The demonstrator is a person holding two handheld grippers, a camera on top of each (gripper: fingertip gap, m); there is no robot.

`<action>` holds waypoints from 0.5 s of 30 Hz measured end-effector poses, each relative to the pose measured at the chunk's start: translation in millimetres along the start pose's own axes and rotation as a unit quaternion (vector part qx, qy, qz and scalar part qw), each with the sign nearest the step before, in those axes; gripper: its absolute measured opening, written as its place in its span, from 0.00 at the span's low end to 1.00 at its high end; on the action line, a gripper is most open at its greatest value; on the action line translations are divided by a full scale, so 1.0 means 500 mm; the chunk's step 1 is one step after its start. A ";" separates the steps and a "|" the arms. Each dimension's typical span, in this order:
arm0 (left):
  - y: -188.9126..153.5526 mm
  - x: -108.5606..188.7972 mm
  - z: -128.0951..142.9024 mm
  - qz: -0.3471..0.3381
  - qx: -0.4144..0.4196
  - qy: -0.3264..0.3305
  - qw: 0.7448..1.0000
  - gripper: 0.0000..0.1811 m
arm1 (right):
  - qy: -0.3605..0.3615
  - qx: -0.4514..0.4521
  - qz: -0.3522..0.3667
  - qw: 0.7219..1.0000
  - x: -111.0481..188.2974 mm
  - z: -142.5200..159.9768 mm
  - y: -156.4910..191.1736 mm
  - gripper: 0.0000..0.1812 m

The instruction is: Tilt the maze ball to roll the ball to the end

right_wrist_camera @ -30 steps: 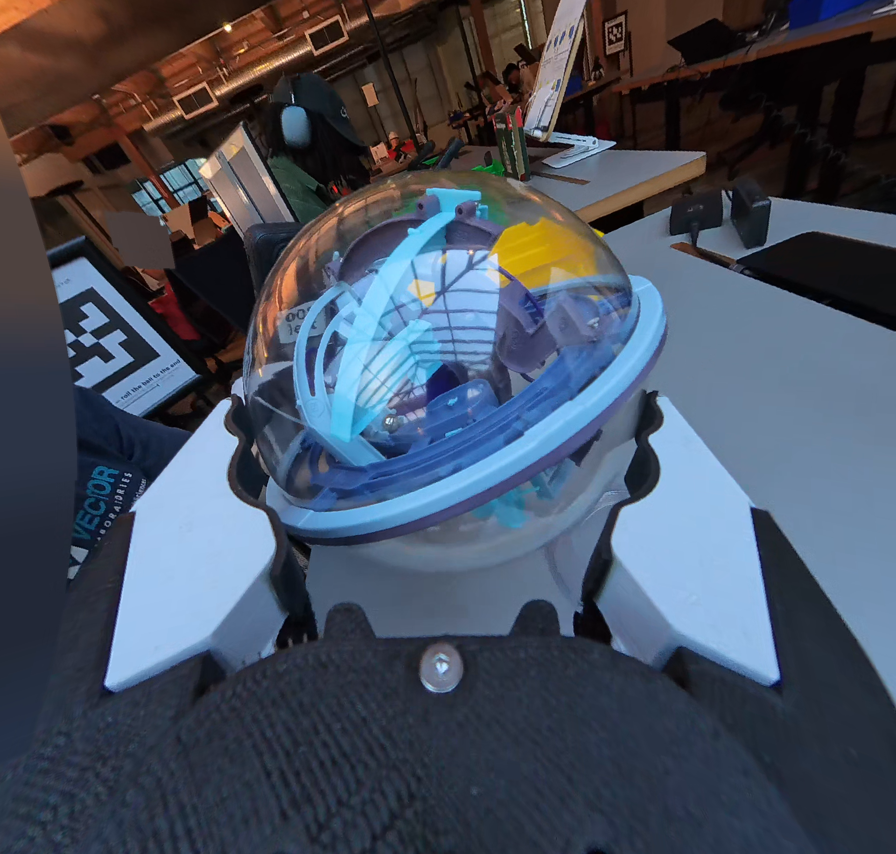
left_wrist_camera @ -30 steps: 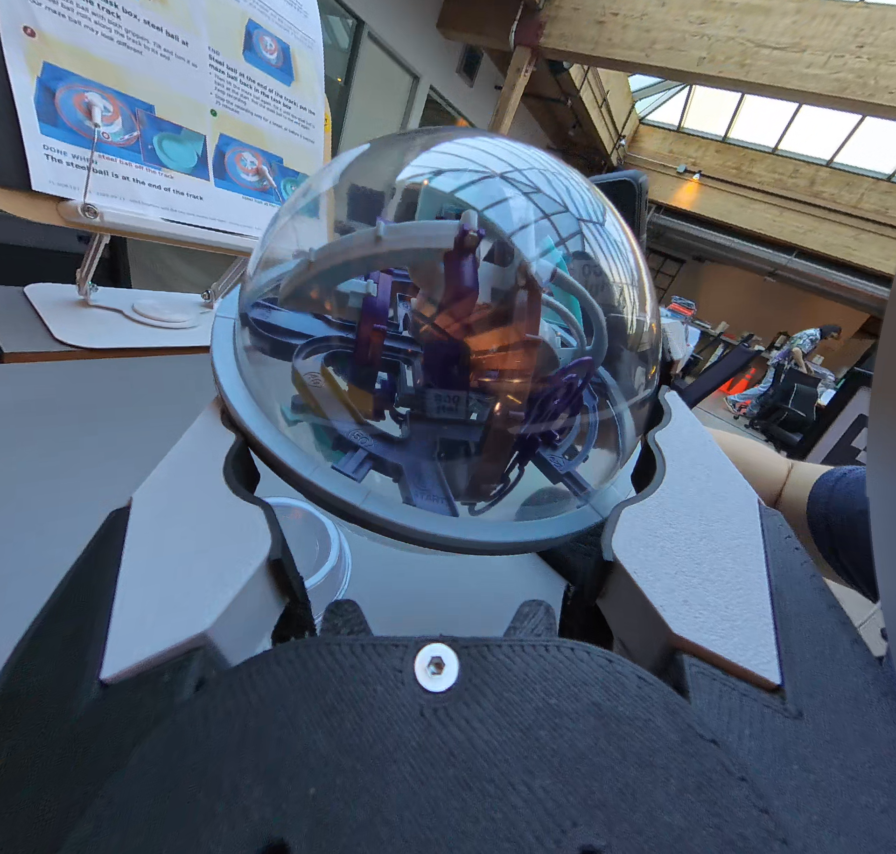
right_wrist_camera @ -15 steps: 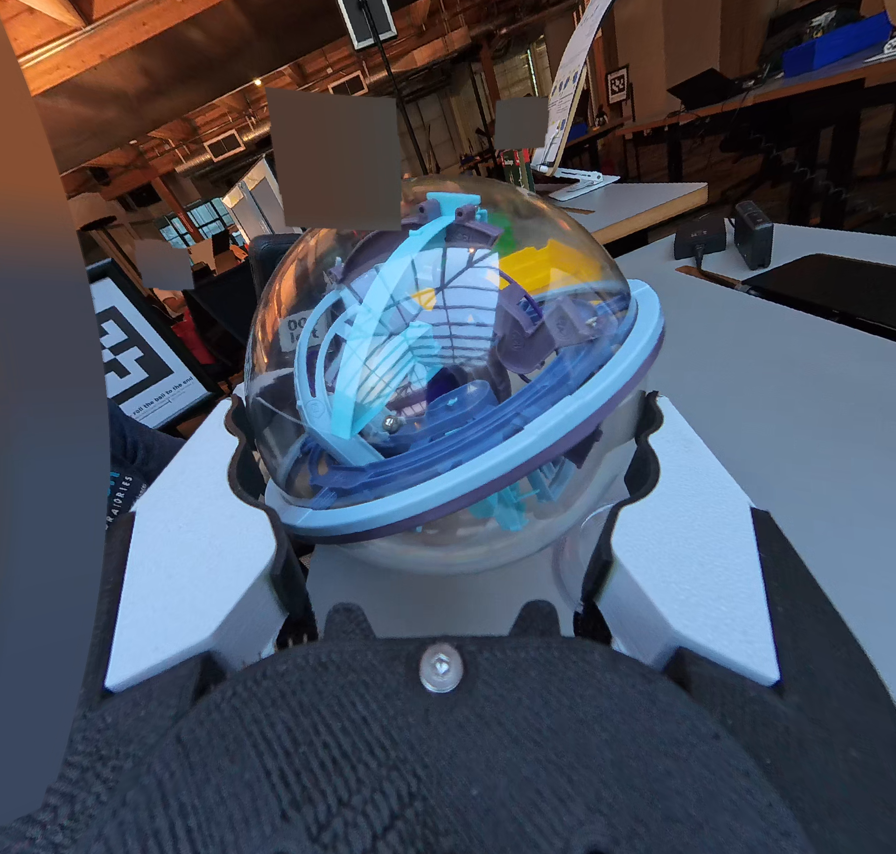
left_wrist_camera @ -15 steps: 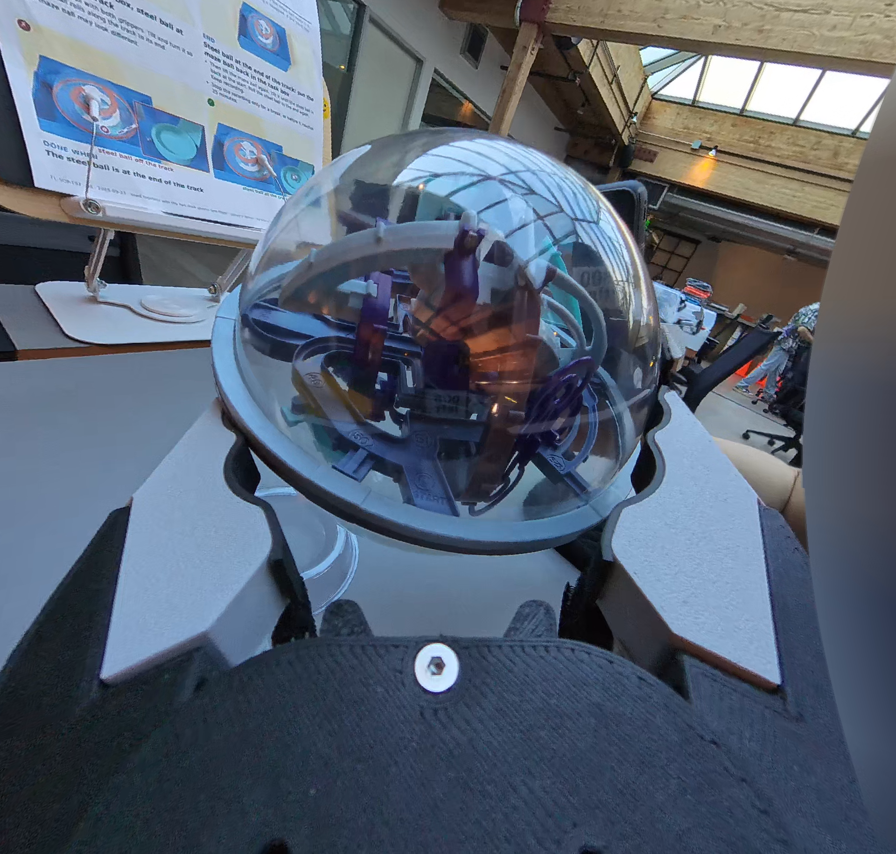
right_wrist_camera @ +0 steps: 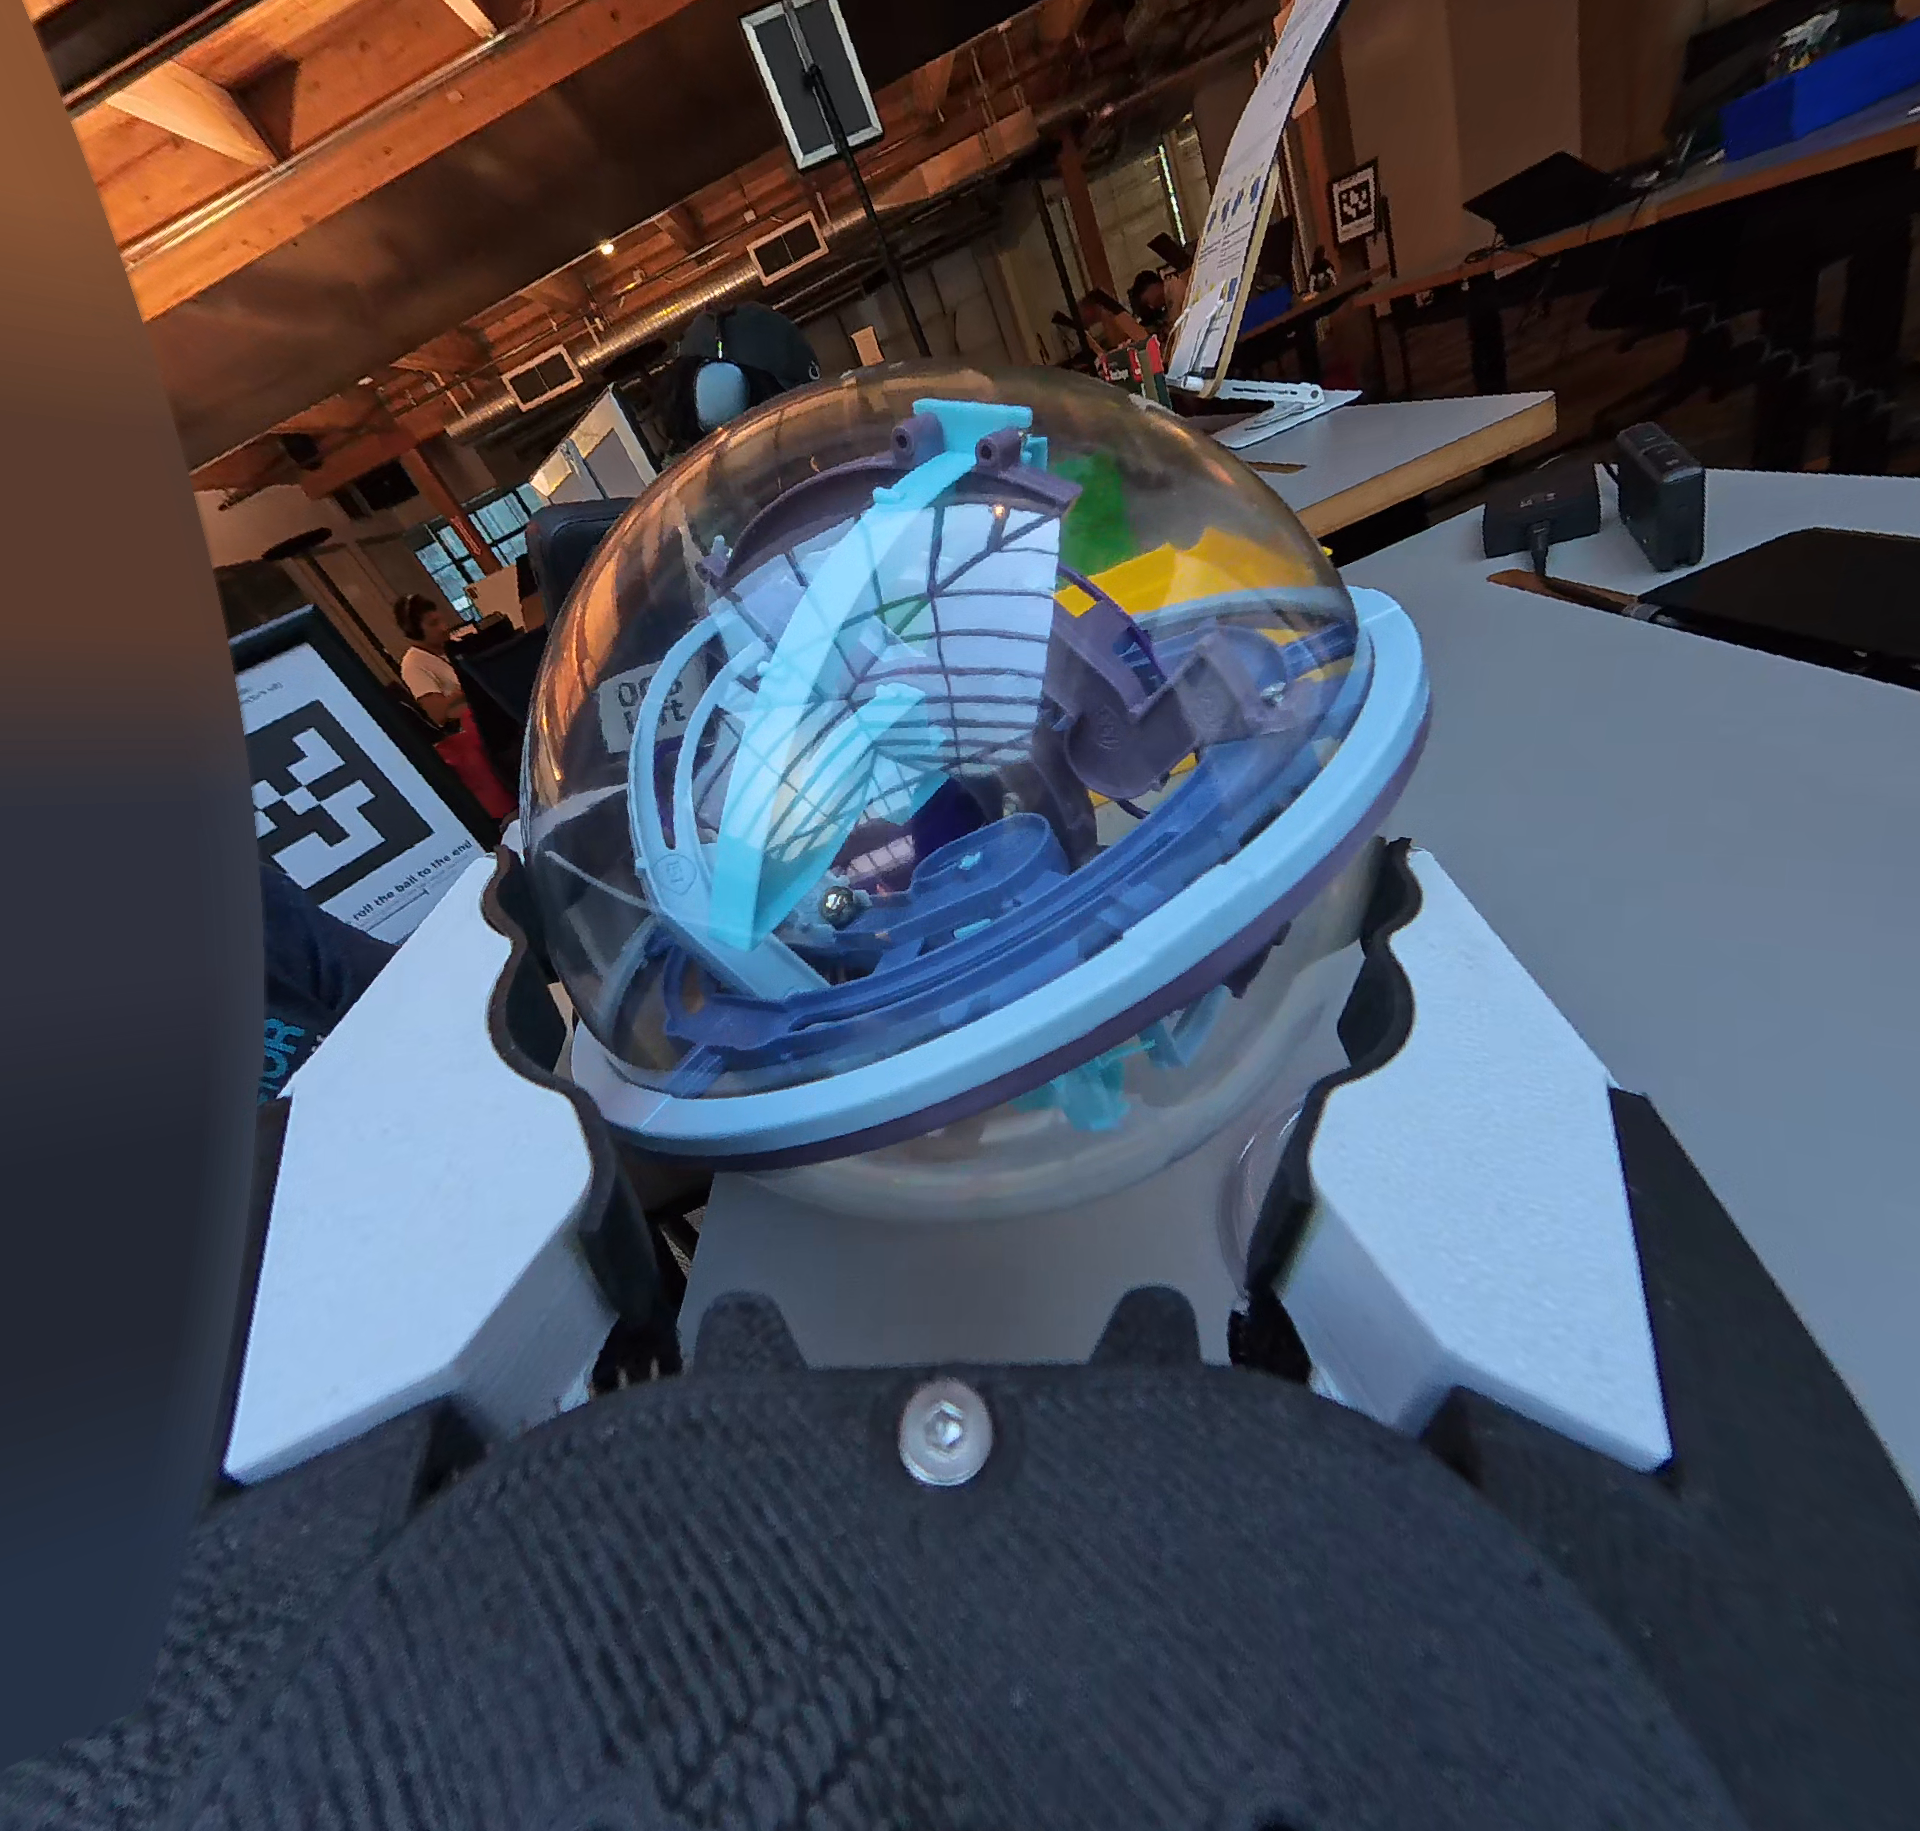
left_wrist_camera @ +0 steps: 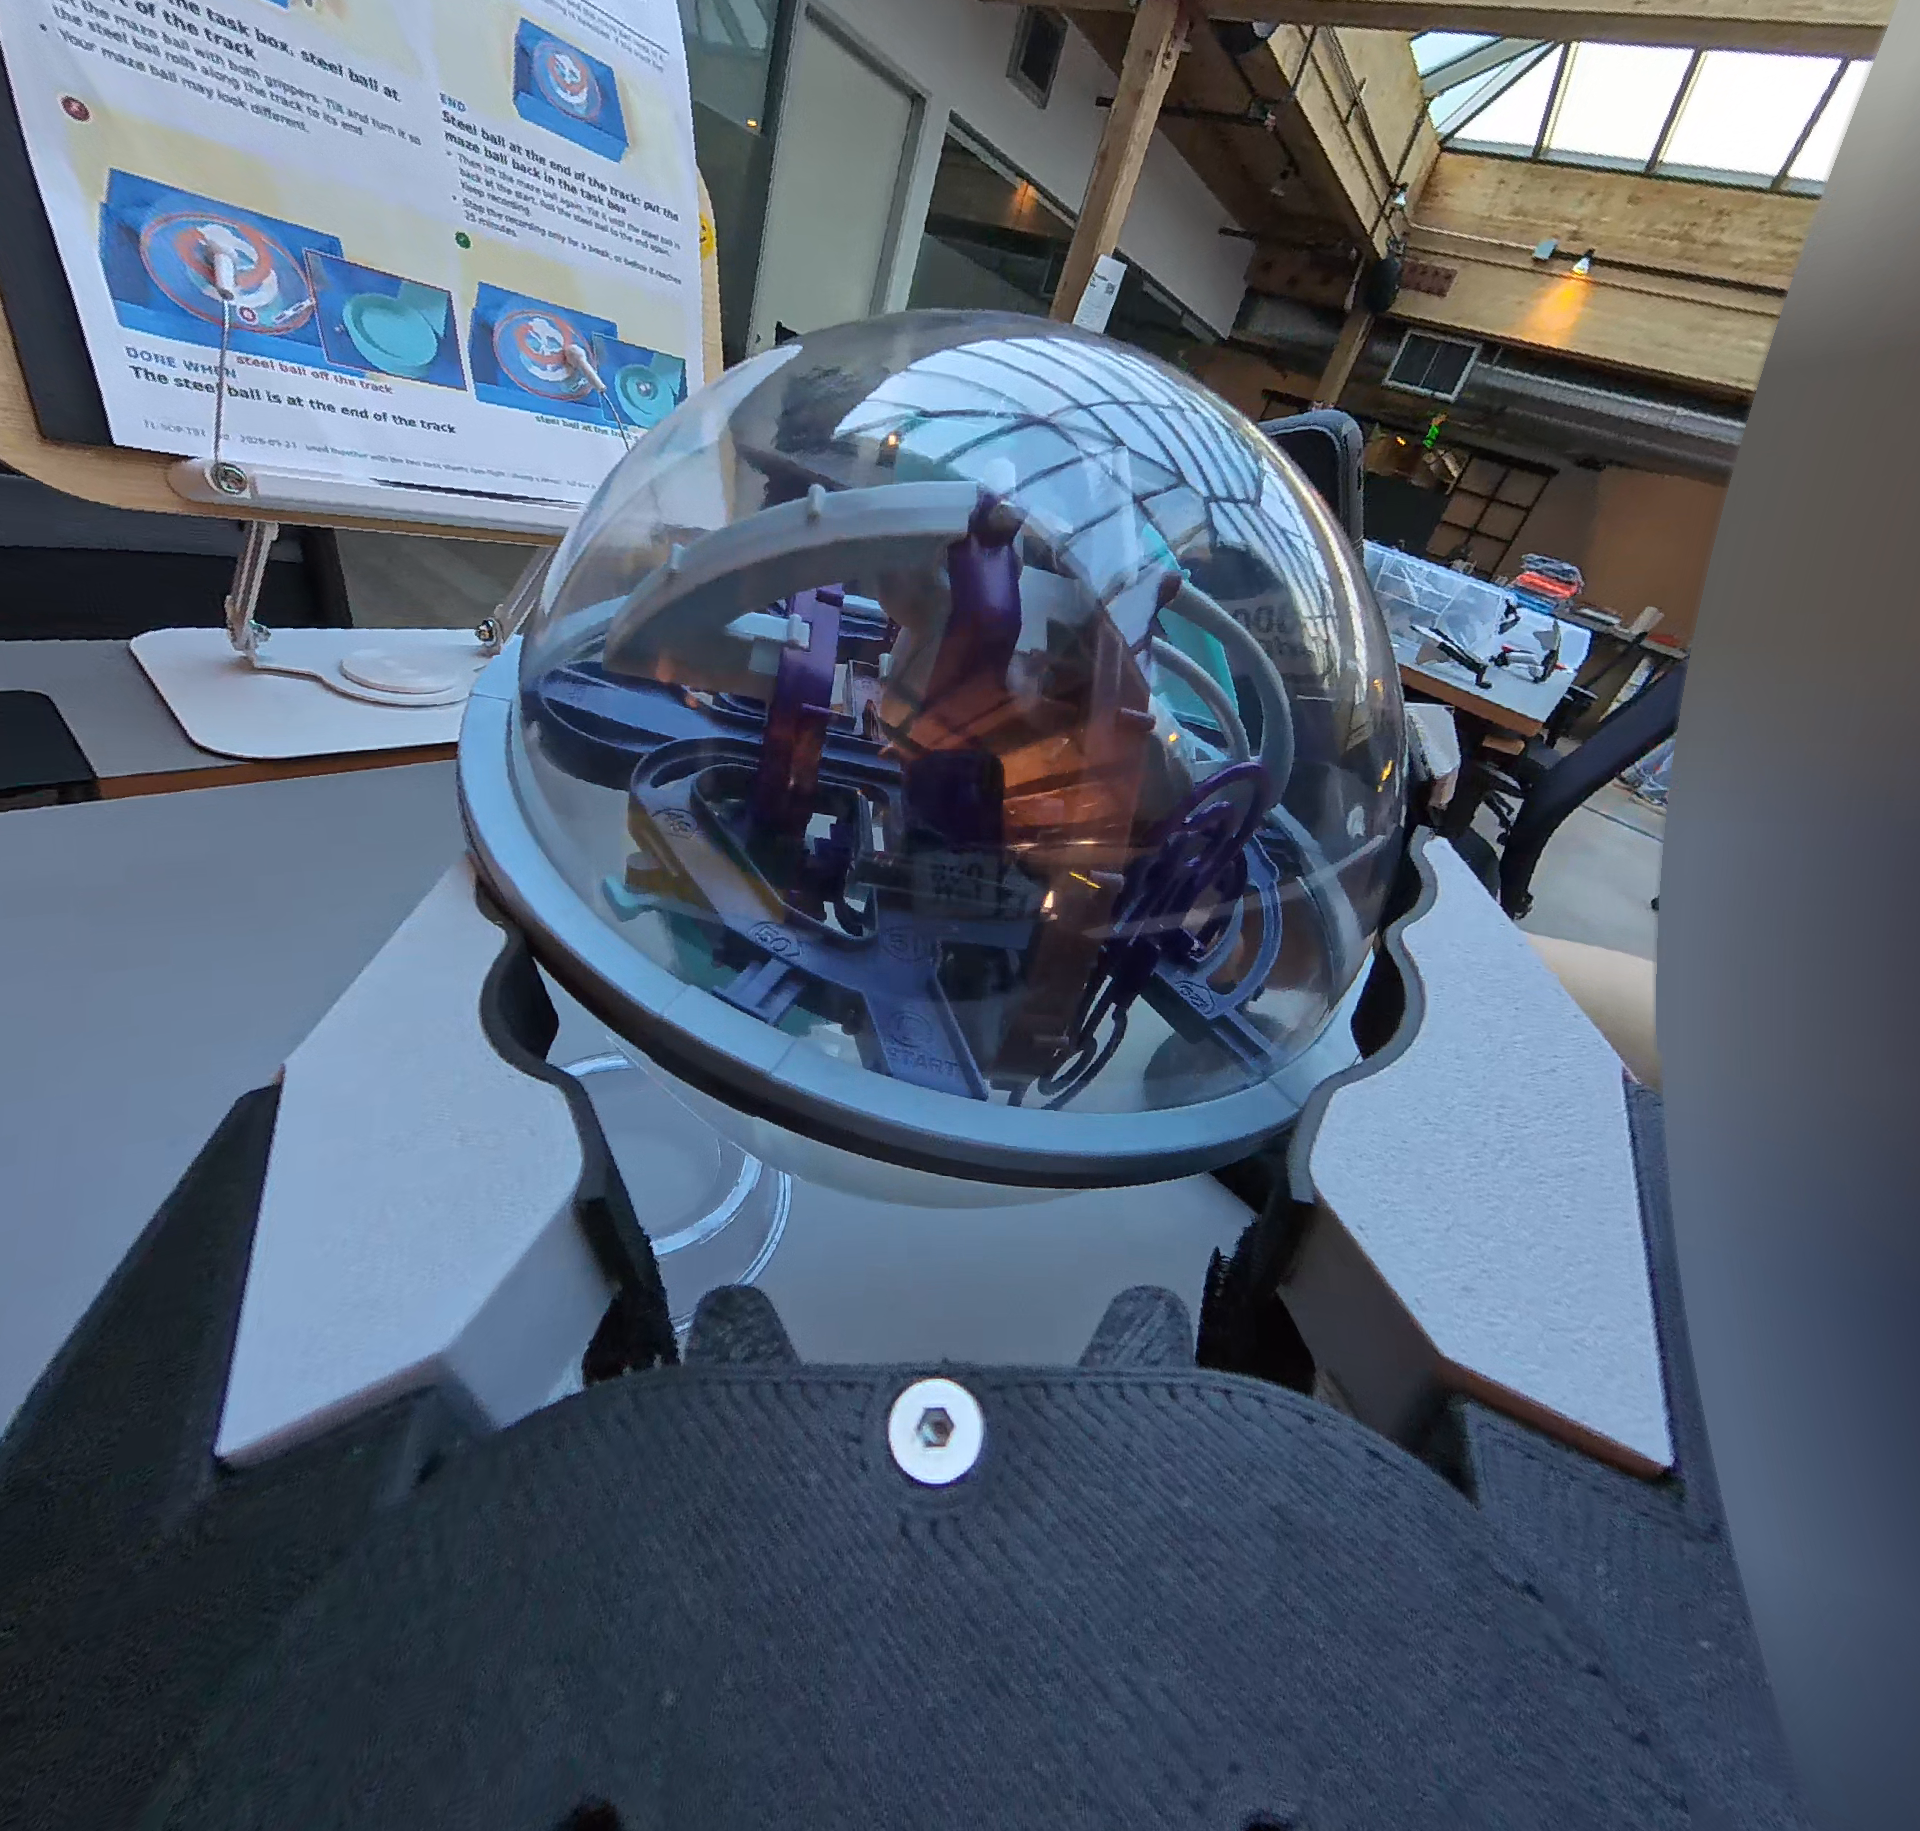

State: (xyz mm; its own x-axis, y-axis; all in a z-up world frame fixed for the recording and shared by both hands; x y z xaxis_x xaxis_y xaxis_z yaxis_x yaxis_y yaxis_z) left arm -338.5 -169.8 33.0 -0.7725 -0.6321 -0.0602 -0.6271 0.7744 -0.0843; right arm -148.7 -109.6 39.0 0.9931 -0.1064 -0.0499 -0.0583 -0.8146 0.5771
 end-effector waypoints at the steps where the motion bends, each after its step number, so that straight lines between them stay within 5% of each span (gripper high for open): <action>1: 0.000 0.000 0.000 0.000 -0.001 0.000 1.000 0.86 | 0.000 0.000 -0.001 1.000 0.000 0.000 0.000 0.85; 15: -0.006 0.004 -0.006 -0.009 -0.020 0.000 1.000 0.86 | -0.005 0.005 -0.018 1.000 -0.002 0.003 -0.003 0.83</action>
State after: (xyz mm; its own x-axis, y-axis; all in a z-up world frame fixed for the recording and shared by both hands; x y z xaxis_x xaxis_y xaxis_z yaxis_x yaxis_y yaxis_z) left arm -338.5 -173.1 36.0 -0.7605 -0.6465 -0.0599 -0.6450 0.7629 -0.0447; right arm -149.6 -108.9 37.1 0.9936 -0.0815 -0.0787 -0.0226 -0.8232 0.5673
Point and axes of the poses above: each gripper's, where its closed fingertips meet, x back along the fingers, z out of its underside, y = z × x across the jaws, the point moved 10 cm from there along x, back along the fingers, and after that the axes turned 12 degrees about -x, right-handed, at the moved point
